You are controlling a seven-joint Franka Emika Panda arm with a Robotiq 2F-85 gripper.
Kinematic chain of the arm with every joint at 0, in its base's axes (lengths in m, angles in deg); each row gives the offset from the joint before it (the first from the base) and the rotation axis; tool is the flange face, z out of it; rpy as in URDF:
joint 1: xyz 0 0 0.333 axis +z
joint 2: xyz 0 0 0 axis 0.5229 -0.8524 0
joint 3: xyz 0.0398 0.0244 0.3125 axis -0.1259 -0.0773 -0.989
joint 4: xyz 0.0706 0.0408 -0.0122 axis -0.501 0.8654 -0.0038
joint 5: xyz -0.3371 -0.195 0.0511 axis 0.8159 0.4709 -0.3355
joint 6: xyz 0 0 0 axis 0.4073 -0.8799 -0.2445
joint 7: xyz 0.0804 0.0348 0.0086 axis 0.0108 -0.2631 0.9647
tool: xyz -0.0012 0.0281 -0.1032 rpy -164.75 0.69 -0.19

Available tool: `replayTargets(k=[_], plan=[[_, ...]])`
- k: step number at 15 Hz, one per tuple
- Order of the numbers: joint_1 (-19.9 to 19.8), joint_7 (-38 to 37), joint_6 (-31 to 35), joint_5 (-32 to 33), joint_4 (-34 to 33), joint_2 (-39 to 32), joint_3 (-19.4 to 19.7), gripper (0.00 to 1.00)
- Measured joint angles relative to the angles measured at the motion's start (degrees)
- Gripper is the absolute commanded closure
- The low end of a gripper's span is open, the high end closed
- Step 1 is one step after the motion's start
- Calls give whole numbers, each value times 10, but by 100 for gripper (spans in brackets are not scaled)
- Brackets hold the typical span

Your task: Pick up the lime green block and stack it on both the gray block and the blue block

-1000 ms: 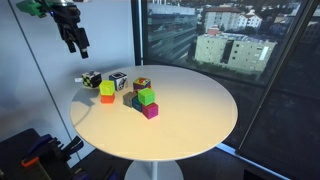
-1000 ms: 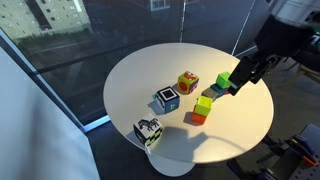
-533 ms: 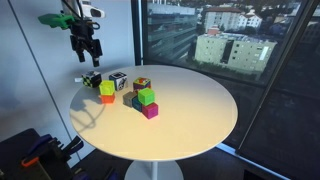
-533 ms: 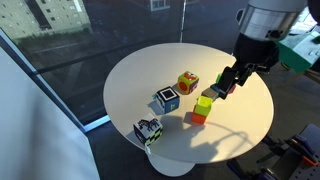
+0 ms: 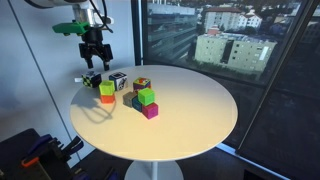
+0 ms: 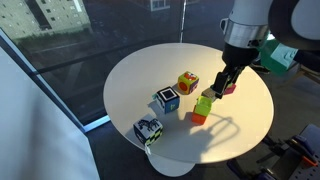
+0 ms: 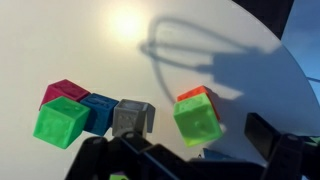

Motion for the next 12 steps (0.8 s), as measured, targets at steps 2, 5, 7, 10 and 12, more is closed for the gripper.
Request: replayTargets(k=[2, 5, 7, 10, 12], plan=[[1, 0, 0, 0, 1, -2, 0, 0], [3, 0, 0, 0, 1, -2, 0, 0], [3, 0, 0, 0, 1, -2, 1, 0], [3, 0, 3, 0, 2, -6, 4, 0], [3, 0, 18, 0, 4, -14, 8, 0]])
